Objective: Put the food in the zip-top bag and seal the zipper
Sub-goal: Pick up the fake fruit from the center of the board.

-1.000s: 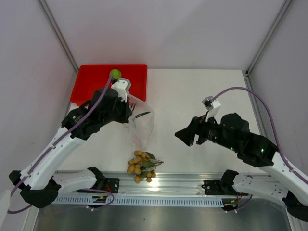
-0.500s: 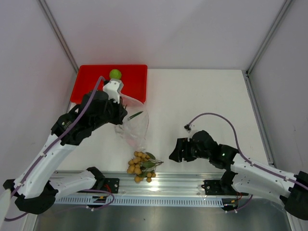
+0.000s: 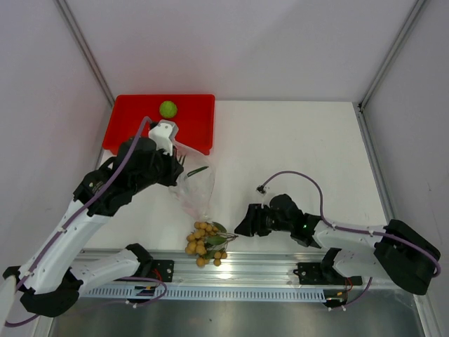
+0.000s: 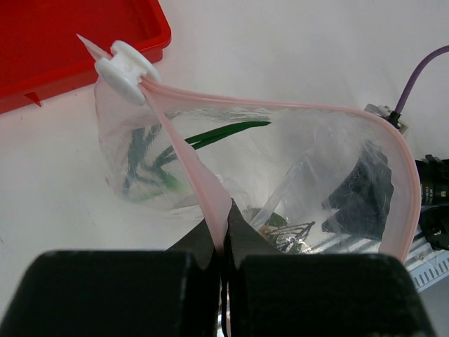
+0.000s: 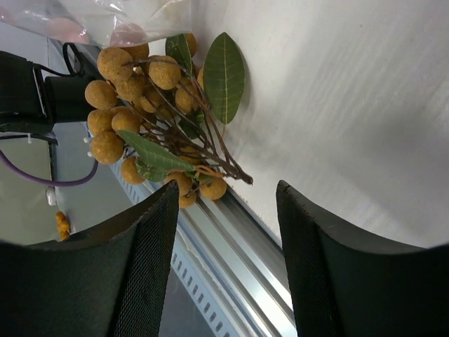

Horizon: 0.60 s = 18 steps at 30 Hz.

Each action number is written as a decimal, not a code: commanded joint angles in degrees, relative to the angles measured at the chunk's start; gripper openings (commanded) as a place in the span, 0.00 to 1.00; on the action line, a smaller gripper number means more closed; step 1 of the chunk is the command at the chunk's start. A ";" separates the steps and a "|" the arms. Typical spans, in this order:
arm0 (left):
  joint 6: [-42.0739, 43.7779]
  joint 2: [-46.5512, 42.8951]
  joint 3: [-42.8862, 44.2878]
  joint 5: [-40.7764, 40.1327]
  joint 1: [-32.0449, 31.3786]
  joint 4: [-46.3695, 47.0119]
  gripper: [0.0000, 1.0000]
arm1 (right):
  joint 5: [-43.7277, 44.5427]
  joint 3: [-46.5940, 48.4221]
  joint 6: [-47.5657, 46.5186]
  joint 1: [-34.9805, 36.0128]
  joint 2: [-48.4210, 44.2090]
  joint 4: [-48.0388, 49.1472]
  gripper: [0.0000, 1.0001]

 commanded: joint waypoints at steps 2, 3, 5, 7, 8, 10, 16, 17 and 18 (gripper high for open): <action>1.29 -1.76 -0.51 1.22 0.75 1.62 0.01 | -0.92 -0.35 0.39 0.34 5.09 10.49 0.58; 1.20 -1.85 -0.68 1.39 0.75 1.61 0.01 | -1.19 -0.43 0.74 0.34 6.06 12.41 0.57; 1.20 -2.20 -0.86 1.57 0.75 1.61 0.01 | -1.28 -0.35 1.09 0.51 8.87 13.57 0.54; 1.20 -2.38 -0.86 1.66 0.84 1.44 0.01 | -1.28 -0.35 1.27 0.78 11.24 15.06 0.53; 1.20 -2.47 -1.03 1.66 0.84 1.53 0.01 | -1.54 -0.35 1.44 0.95 12.04 16.38 0.52; 1.11 -2.47 -1.03 1.83 0.84 1.44 0.00 | -2.41 -0.44 1.88 1.13 14.31 18.23 0.49; 1.02 -2.29 -1.30 2.36 0.84 1.70 0.01 | -3.56 0.88 2.93 3.76 18.19 22.18 0.47; 0.94 -2.29 -1.21 2.45 0.84 1.70 0.01 | -3.82 0.88 3.29 3.94 19.33 23.49 0.46; 0.94 -2.38 -1.30 2.45 0.84 1.79 0.01 | -4.43 0.88 3.55 4.20 20.04 24.20 0.45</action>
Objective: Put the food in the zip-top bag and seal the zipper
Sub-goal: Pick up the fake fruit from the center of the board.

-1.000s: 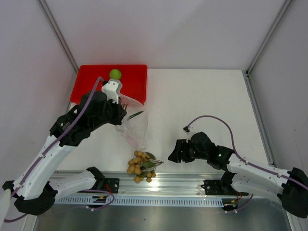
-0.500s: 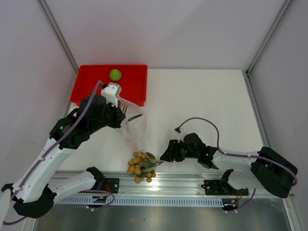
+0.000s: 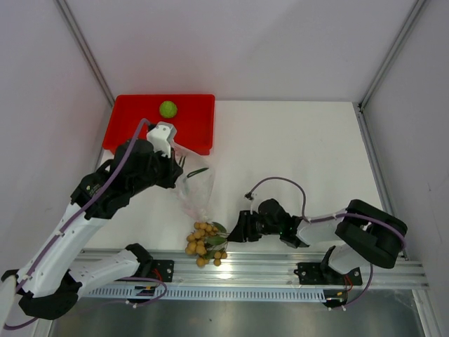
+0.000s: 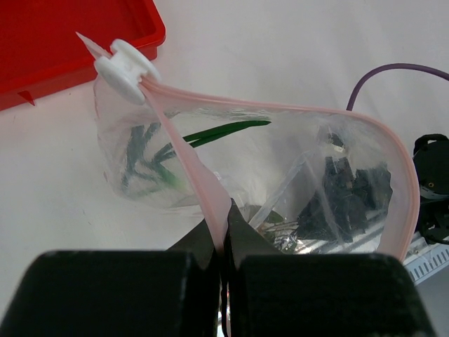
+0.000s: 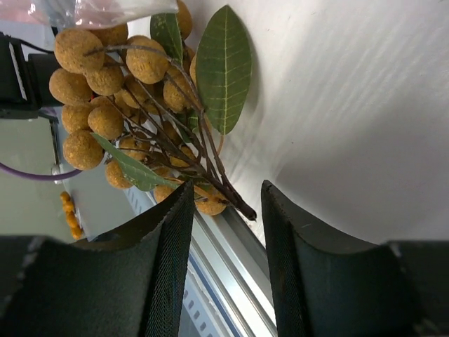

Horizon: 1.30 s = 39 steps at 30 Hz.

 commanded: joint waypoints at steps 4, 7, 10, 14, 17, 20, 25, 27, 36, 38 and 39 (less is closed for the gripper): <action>0.76 -0.72 -0.42 1.05 0.55 1.57 0.01 | -3.14 0.58 1.96 1.25 5.08 10.70 0.42; 0.67 -0.72 -0.51 1.14 0.47 1.57 0.01 | -4.02 0.75 1.96 1.25 7.11 13.60 0.37; 0.59 -0.54 -0.69 1.49 0.47 1.75 0.01 | -4.28 0.84 1.88 1.34 8.95 16.85 0.35; 0.59 -0.28 -1.13 1.67 0.47 1.75 0.01 | -2.36 1.28 0.12 1.61 9.05 17.30 0.30; 0.59 -0.45 -1.39 1.93 0.55 1.83 0.01 | -0.34 1.37 -1.55 1.78 6.68 14.94 0.18; 0.76 -0.54 -1.30 1.93 0.55 1.40 0.00 | 3.44 1.28 -4.36 2.40 0.19 8.28 0.12; 1.38 -0.28 -0.08 2.19 0.55 0.52 0.01 | 12.67 3.56 -8.75 2.49 -13.43 -13.31 0.00; 1.64 0.07 0.10 2.46 0.47 -0.01 0.01 | 15.48 4.18 -9.20 1.79 -21.60 -19.50 0.00; 1.82 1.12 1.07 1.93 0.47 0.25 0.01 | 14.97 11.46 -13.15 -4.90 -46.22 -51.32 0.00; 1.64 1.92 1.24 1.58 0.47 0.51 0.01 | 14.53 14.70 -14.03 -4.98 -47.03 -56.52 0.00; 1.55 2.09 1.59 0.45 0.55 0.69 0.01 | 14.01 15.60 -14.21 -4.90 -47.20 -58.10 0.00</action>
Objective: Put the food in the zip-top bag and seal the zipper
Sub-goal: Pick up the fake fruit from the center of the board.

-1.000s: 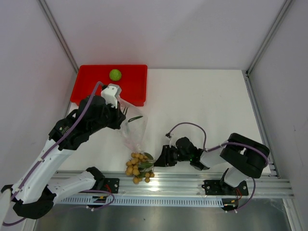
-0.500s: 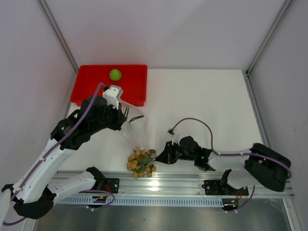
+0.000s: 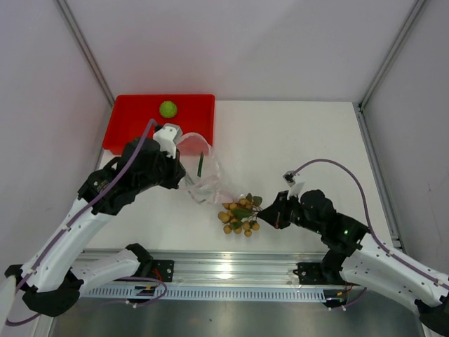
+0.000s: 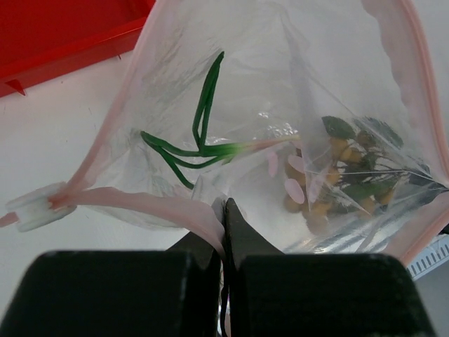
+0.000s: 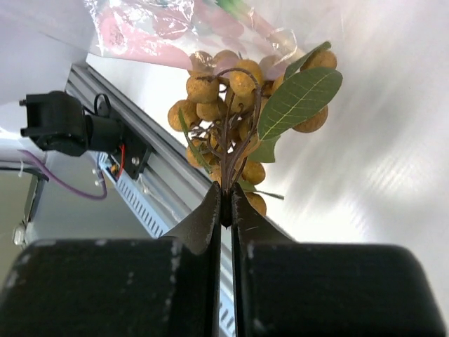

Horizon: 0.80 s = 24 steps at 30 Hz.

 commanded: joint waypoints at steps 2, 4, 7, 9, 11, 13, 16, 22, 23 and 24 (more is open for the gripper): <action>0.85 1.53 2.93 -2.45 0.40 1.39 0.01 | -3.22 7.25 -3.06 -0.05 -0.85 -14.39 0.00; 0.41 2.41 4.33 -4.91 0.58 1.57 0.01 | -6.04 7.71 -3.24 0.57 -1.20 -16.15 0.00; -1.08 3.02 6.61 -6.24 1.28 3.49 0.01 | -5.62 7.88 -1.84 2.06 -2.25 -19.31 0.00; -2.74 2.33 8.29 -5.71 1.98 5.95 0.01 | -3.07 7.45 -0.79 2.33 -2.52 -21.94 0.00; -4.41 1.97 11.54 -4.22 2.51 7.62 0.01 | -3.85 6.74 -0.26 2.50 -2.43 -20.99 0.00; -5.73 2.15 14.95 -2.38 2.69 9.47 0.01 | -2.80 5.60 1.58 2.68 -1.99 -20.29 0.00; -6.62 3.90 20.76 4.19 2.77 10.62 0.01 | -0.97 6.64 2.64 3.64 -1.02 -19.50 0.00; -5.92 6.02 15.78 13.88 2.69 8.77 0.00 | 6.58 17.88 -0.16 4.00 -1.73 -23.62 0.00; -5.74 5.84 12.02 15.80 2.77 8.95 0.01 | 7.13 22.60 -1.73 4.00 -0.86 -24.58 0.00; -5.74 5.75 10.85 17.13 2.77 9.04 0.01 | 7.39 25.00 -2.53 4.00 0.81 -25.90 0.00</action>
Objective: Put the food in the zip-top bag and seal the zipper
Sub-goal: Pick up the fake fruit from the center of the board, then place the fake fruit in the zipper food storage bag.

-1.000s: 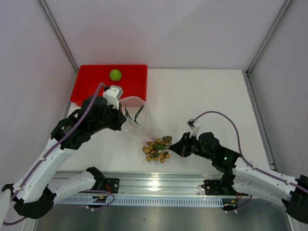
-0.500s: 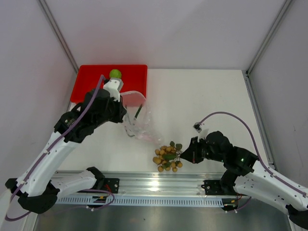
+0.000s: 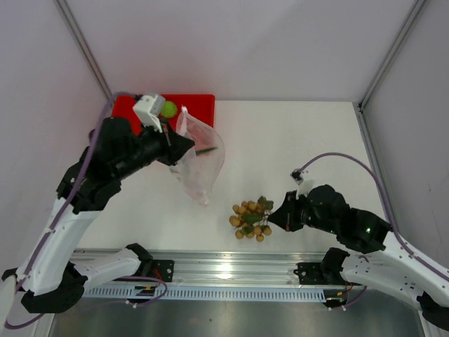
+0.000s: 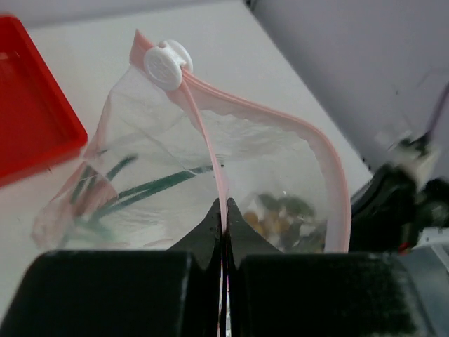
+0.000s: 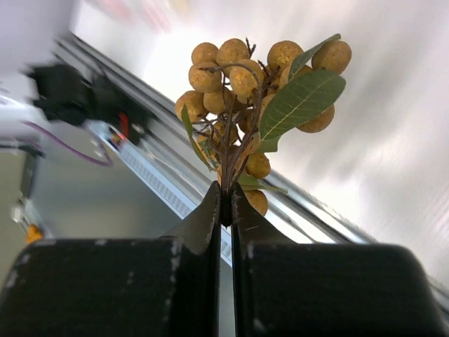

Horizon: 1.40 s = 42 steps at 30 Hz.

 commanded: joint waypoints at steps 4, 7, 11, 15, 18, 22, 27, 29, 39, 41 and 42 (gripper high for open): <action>-1.15 0.70 -10.73 11.17 -0.13 0.56 0.01 | 5.23 20.69 -6.09 0.11 5.38 -4.17 0.00; -2.20 -0.18 -15.30 11.35 -0.75 2.76 0.00 | 5.76 27.63 -7.67 0.11 6.88 -6.20 0.00; -2.82 1.13 -17.77 12.22 -1.36 5.57 0.01 | 5.24 34.49 -8.55 0.11 7.67 -6.03 0.00; -3.79 2.88 -19.00 12.75 -2.86 8.03 0.01 | 1.91 39.68 -8.47 0.11 8.82 -3.49 0.00; -4.58 4.20 -18.82 11.96 -4.70 9.44 0.01 | -1.09 41.27 -7.42 0.11 10.31 -0.32 0.00; -5.81 5.35 -18.30 11.26 -6.46 10.94 0.00 | -6.44 41.45 -5.31 0.11 11.72 4.60 0.00; -7.48 5.44 -17.95 11.35 -6.73 12.34 0.01 | -8.74 37.77 -3.02 0.11 12.16 9.61 0.00; -7.92 5.35 -17.60 11.35 -6.73 12.87 0.01 | -8.04 34.70 -2.67 0.11 12.33 9.97 0.00; -10.64 4.48 -17.15 9.76 -7.60 14.19 0.01 | 1.80 28.09 2.43 0.37 12.42 1.72 0.00; -10.65 4.39 -17.15 9.94 -7.69 14.01 0.01 | 4.26 28.18 2.61 0.28 12.95 -2.59 0.00; -10.56 4.39 -17.24 10.12 -7.78 14.01 0.01 | 5.57 28.26 2.61 0.37 13.12 -3.56 0.00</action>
